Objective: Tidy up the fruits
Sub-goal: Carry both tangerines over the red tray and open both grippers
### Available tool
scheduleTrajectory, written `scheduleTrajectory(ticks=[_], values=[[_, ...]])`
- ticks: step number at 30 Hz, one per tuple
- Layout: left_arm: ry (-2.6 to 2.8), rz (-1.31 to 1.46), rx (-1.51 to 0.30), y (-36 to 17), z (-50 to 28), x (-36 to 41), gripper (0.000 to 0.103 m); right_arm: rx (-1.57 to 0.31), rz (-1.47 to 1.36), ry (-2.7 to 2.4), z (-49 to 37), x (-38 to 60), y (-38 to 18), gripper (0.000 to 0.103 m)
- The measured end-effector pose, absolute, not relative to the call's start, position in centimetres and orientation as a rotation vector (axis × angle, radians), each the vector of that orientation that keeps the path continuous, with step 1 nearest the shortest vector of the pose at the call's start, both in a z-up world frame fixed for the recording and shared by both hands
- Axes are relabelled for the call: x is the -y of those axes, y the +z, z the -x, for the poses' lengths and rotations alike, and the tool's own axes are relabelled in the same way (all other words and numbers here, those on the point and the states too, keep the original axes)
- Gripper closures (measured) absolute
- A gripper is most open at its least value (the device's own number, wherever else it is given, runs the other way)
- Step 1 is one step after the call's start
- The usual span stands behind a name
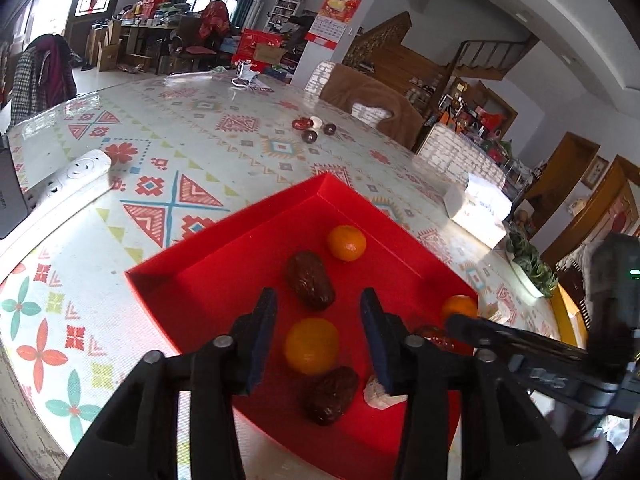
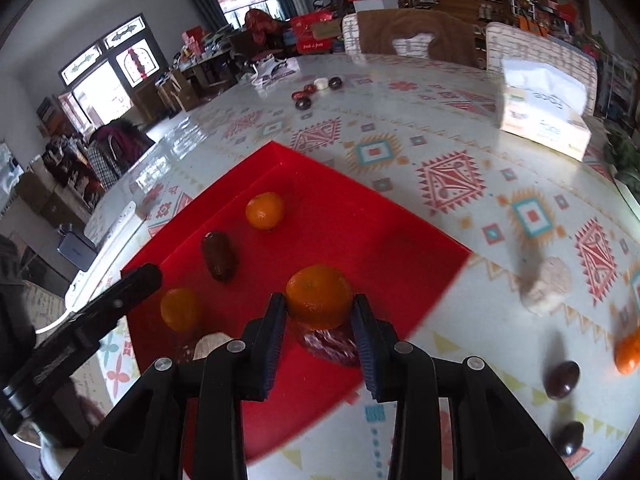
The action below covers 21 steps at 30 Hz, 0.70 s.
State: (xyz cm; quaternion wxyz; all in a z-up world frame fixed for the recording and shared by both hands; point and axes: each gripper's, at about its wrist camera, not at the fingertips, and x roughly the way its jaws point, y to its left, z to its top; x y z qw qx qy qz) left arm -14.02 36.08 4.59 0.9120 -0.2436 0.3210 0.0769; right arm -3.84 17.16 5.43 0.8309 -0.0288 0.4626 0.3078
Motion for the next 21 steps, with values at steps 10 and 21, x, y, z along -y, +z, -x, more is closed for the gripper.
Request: scheduleTrajectory(ticks=[10, 21], values=[[0.147, 0.540, -0.642, 5.1, 14.5, -36.9, 0.037, -0.957, 0.055, 0.662, 3.5, -18.2, 6.0, 0.054], [0.106, 0.518, -0.636, 6.5, 15.0, -34.5, 0.033, -0.894, 0.052, 0.606, 5.3, -14.7, 8.1, 0.044]])
